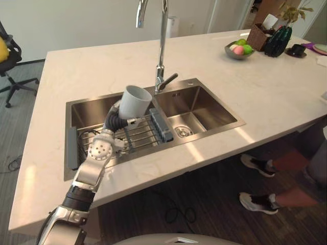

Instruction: Walk over to the sink, pick up the cup, carry it to the dishwasher, place the cup inside the dishwasher, then close the dishwasher door

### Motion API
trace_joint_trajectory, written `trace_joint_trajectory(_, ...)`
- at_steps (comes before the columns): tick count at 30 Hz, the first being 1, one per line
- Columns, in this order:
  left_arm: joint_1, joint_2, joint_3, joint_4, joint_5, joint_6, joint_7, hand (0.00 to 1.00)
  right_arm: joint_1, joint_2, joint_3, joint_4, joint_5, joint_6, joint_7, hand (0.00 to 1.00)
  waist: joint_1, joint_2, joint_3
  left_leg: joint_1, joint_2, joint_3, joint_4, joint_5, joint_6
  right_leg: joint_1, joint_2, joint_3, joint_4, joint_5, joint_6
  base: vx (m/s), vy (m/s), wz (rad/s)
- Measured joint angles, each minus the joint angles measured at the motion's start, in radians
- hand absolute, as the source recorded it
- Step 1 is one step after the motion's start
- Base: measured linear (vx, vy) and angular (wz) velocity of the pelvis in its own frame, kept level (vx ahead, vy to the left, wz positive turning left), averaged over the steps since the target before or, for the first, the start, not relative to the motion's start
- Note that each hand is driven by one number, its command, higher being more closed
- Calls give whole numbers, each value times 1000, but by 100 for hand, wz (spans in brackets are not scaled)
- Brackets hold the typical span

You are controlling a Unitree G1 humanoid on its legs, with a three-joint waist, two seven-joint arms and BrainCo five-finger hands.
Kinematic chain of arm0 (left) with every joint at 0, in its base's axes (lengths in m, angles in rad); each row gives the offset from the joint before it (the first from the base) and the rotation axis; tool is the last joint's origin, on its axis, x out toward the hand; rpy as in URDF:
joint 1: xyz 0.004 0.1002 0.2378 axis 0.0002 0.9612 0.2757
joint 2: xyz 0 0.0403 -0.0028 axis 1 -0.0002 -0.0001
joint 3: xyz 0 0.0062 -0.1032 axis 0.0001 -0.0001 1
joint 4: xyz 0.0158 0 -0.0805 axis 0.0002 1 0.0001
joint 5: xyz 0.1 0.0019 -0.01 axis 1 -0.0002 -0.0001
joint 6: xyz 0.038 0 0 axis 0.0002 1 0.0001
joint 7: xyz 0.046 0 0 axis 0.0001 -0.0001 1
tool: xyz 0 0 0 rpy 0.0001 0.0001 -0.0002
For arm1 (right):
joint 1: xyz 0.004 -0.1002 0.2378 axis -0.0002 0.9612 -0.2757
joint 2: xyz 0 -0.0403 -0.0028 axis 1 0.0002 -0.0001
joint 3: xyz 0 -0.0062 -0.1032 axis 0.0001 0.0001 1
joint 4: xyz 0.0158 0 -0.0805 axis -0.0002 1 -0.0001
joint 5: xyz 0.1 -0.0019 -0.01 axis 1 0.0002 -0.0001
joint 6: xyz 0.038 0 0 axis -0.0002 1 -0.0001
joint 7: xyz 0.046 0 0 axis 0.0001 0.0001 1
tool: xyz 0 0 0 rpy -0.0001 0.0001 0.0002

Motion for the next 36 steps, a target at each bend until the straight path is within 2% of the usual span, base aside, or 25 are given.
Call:
trace_joint_trajectory(2,34,-42,77,-92,-72,-42,28,100,12,0,-4,0,11,0,2,0,16,0,-2,-1,0,-12,-4,0,-1,4,-2,-4,0,0,-1,-54,-7,10)
trace_joint_trajectory(7,96,-73,223,-238,-148,-159,99,100,32,0,-12,0,41,0,9,0,50,-1,-2,-14,1,-25,-4,2,-8,4,-3,-19,0,-1,-3,-45,-12,8)
trace_joint_trajectory(11,135,-78,290,-280,-195,-213,124,100,38,2,-21,0,69,19,13,0,70,-5,-5,-21,-1,-46,-4,8,-7,8,-5,-34,0,0,-3,0,-4,15)
trace_joint_trajectory(16,180,-117,333,-306,-207,-244,130,100,37,11,-30,1,83,67,33,0,98,-18,-15,-29,-2,-62,-2,17,1,7,-7,-55,0,0,-3,13,-1,10)
trace_joint_trajectory(17,180,-151,362,-311,-194,-247,128,100,33,2,-29,2,116,110,46,0,125,4,-4,-45,0,-77,-3,25,-9,2,-3,-56,0,4,-10,9,0,5)
trace_joint_trajectory(23,193,-153,363,-335,-194,-248,129,100,36,2,-29,1,117,110,46,0,125,3,-5,-32,7,-42,2,17,-13,-15,9,-21,-1,5,-12,5,-7,-16)
trace_joint_trajectory(26,223,-159,338,-369,-194,-263,130,100,50,4,-32,-6,158,81,42,0,106,0,-14,-30,21,-16,-4,3,-14,-17,19,4,0,-1,-22,18,-27,-31)
trace_joint_trajectory(31,225,-234,270,-372,-194,-267,129,100,56,7,-62,-9,197,22,-19,0,85,-1,-26,-34,49,-25,3,10,-35,-14,46,-21,0,-13,-36,67,-58,5)
trace_joint_trajectory(34,226,-233,266,-370,-194,-267,131,100,40,13,-120,8,235,-4,-59,0,86,0,-29,-51,53,-52,2,17,-39,-15,53,-34,6,-18,-39,55,-45,23)
trace_joint_trajectory(36,226,-233,278,-368,-193,-267,134,100,22,3,-129,18,229,-13,-69,0,95,17,-23,-55,51,-66,3,19,-37,-13,51,-45,6,-19,-37,19,-11,26)
